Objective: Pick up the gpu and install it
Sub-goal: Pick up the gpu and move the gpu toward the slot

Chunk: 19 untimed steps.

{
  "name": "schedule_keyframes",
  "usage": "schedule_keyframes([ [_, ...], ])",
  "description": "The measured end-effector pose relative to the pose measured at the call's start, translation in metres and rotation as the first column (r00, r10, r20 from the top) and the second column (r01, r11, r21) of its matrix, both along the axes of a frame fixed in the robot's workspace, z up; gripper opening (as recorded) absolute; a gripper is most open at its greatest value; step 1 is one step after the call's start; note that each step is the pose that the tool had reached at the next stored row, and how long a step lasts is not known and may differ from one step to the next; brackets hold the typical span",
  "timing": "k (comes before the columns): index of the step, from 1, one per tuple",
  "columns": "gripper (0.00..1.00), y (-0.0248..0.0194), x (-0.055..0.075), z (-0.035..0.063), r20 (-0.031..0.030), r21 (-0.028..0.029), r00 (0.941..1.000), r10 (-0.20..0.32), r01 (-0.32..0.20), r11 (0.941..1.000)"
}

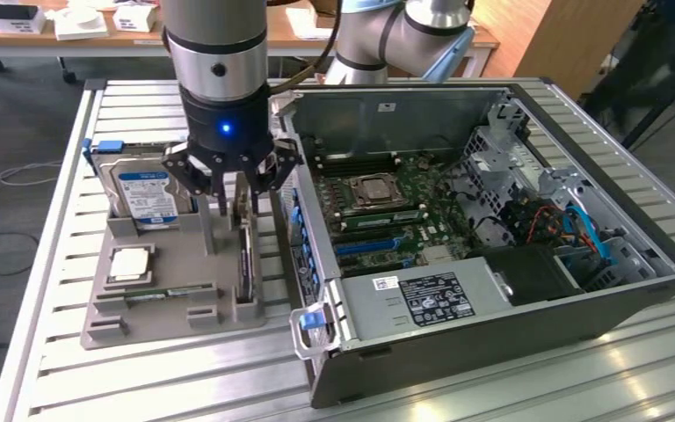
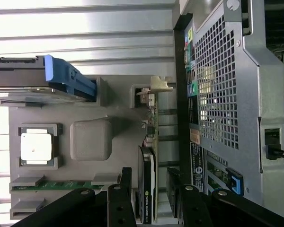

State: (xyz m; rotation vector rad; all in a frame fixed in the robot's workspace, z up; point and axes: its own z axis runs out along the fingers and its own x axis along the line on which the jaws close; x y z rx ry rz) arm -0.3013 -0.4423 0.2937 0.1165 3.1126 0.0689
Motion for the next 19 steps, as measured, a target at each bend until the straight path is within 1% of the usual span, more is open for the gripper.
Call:
schedule_keyframes([
  [5,0.43,0.0,0.0,-0.0062,-0.0001,0.0,1.0,0.0,0.0,1.0],
  [15,0.43,0.0,0.0,-0.0153,0.0,0.0,1.0,0.0,0.0,1.0],
  [19,0.43,-0.0006,0.0,-0.0157,-0.0001,-0.0001,1.0,0.0,0.0,1.0],
])
